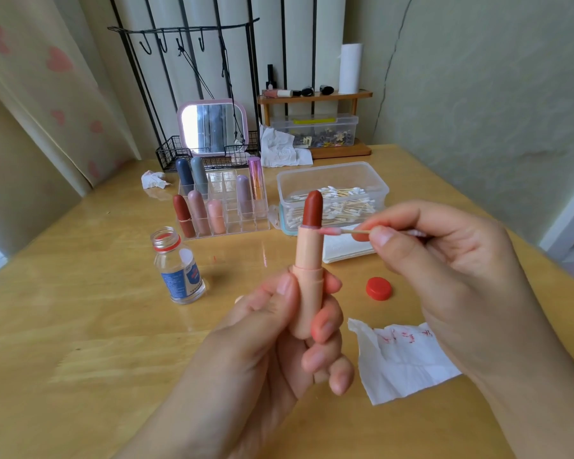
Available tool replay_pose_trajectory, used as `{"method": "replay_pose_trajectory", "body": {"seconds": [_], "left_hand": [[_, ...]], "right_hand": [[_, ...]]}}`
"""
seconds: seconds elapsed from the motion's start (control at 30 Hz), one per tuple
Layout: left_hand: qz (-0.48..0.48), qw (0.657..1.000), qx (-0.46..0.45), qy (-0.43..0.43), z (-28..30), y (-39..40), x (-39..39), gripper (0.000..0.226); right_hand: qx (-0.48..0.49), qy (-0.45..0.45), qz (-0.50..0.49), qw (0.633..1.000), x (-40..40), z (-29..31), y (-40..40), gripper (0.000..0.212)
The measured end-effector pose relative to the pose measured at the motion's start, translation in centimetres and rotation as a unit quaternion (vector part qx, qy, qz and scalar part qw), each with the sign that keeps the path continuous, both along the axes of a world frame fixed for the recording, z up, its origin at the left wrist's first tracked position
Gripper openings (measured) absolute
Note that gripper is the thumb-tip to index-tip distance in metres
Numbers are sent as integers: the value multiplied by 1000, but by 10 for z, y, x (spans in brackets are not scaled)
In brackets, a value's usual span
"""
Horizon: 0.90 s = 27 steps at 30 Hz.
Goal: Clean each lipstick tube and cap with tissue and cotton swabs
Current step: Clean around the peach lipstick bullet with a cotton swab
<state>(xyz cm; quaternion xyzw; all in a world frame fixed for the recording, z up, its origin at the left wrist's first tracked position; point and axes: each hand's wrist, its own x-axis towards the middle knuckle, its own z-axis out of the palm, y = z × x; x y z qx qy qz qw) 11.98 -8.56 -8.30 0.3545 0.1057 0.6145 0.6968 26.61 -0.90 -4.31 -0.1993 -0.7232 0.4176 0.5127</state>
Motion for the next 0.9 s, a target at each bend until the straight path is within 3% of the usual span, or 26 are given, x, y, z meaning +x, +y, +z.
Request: {"method": "replay_pose_trajectory", "body": {"seconds": [0.2,0.37,0.6,0.7,0.8,0.9], "left_hand": [[-15,1000,-7,6,0,-1,1,28],[93,984,-29,150,-2,-5,3,36],[128,976,-31,176,-1,-5,4,48],[97,983,-19,153,-2,-4,2,40],[10,999,-9,42,2,-2,2,28],[20,998,-14,51,1,-2,2,26]], "right_hand": [[8,-14,8,1000,-4,0,-5,17],[21,-11,-20,1000,-1,1,-3,15],[53,-15,-33,998,-3,-1,-6,16],[49,-12,-28,998,-1,1,-5,17],[41,-13,-26,999,3,3,-1,16],[31,-13,-8,999,2,1,-1,15]]}}
